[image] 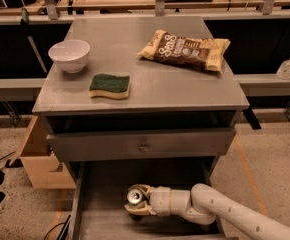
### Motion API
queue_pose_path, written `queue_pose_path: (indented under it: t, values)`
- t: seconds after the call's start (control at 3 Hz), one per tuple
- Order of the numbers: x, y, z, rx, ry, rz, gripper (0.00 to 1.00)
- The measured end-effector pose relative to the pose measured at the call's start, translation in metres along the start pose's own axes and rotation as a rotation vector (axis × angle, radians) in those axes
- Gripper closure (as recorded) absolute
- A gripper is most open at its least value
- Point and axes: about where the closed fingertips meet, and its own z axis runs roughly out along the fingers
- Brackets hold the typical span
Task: Place green can into middle drawer
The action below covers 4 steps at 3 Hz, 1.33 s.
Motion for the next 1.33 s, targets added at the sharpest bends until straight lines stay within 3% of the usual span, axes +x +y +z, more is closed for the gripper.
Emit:
queue_pose_path:
  t: [1.0, 1.33]
  values:
    - [-0.0015, 0.0028, 0.0046, -0.01, -0.005, 0.0, 0.04]
    - [-0.0018, 0.0033, 0.0055, -0.012, -0.006, 0.0, 0.0]
